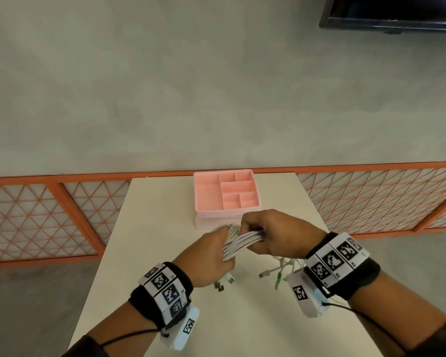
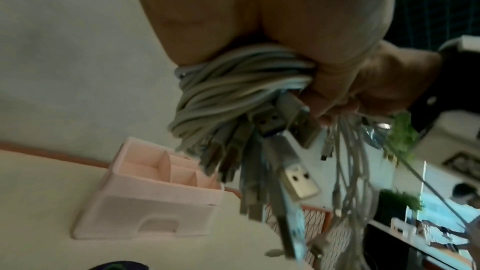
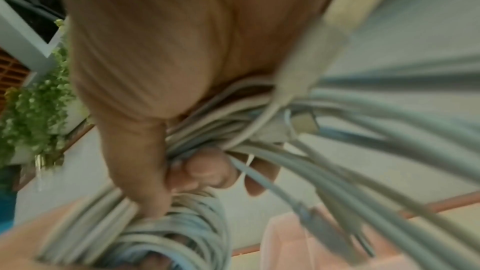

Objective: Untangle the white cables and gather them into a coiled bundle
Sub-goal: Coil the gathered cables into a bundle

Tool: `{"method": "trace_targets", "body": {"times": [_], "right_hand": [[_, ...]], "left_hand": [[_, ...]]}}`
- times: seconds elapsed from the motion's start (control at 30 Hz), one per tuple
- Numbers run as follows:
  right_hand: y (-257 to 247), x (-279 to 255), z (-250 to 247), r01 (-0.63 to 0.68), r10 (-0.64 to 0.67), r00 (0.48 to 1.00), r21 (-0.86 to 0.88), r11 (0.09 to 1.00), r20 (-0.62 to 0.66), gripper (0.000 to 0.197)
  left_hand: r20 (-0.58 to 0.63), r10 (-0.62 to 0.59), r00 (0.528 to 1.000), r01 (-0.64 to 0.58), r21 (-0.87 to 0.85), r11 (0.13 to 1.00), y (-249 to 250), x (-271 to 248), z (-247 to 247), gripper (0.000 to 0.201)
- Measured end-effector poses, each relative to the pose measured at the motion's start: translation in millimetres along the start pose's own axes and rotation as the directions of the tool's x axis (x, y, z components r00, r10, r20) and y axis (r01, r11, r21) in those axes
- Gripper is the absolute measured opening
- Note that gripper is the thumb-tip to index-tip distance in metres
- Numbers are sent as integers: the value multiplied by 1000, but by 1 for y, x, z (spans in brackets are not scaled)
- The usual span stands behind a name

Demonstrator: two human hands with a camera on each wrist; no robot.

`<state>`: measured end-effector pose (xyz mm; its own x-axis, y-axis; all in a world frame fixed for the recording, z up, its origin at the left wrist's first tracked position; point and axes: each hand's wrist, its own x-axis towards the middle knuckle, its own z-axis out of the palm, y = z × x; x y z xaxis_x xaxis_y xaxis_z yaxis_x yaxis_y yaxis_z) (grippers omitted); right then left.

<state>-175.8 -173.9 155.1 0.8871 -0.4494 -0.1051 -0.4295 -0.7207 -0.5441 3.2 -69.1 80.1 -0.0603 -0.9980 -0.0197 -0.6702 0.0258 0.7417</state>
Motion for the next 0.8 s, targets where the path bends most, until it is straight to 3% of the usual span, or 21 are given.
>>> {"method": "trace_targets", "body": {"times": [0.1, 0.23, 0.4, 0.67, 0.8], "right_hand": [[14, 4, -1, -24, 12, 998, -202, 979, -62, 20], [31, 11, 11, -54, 6, 983, -258, 965, -183, 20], [35, 13, 31, -45, 9, 918, -80, 996, -397, 14], [36, 8, 59, -65, 117, 859, 120, 991, -499, 19], [32, 8, 68, -31, 182, 816, 272, 962, -549, 28]], "left_hand": [[38, -13, 999, 18, -136, 991, 3, -2, -2, 16], [80, -6, 997, 39, -422, 906, 19, -3, -5, 16], [58, 40, 998, 6, -635, 773, 35, -2, -9, 9], [32, 23, 999, 14, -833, 553, 42, -8, -8, 14], [6, -4, 1000, 7, -894, 449, 43, -6, -8, 26]]}}
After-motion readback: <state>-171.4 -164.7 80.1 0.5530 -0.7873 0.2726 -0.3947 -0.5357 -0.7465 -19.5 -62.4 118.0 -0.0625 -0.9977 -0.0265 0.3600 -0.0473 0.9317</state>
